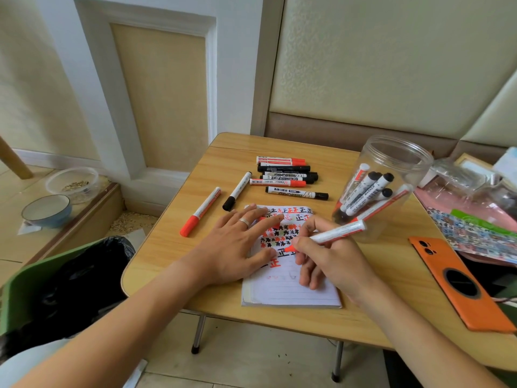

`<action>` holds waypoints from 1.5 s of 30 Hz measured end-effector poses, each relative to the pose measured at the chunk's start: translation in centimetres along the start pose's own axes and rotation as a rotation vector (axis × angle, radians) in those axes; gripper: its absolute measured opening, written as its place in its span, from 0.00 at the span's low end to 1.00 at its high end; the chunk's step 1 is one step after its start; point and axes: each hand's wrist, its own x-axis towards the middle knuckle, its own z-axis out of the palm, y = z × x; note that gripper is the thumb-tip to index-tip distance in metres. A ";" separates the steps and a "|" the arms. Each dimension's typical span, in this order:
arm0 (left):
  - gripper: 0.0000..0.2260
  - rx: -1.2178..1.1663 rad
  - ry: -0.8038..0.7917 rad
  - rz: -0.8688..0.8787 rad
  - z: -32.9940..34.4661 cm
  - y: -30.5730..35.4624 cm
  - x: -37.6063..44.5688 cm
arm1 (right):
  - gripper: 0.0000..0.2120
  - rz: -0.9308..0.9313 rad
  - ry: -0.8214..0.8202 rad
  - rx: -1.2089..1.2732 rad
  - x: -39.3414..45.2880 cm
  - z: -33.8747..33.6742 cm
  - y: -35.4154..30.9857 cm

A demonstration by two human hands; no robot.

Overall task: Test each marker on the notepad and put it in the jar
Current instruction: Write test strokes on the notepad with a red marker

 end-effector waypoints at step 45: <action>0.32 0.012 0.000 -0.034 0.2 -0.1 0.3 | 0.08 -0.003 0.084 -0.164 -0.7 1.1 -0.1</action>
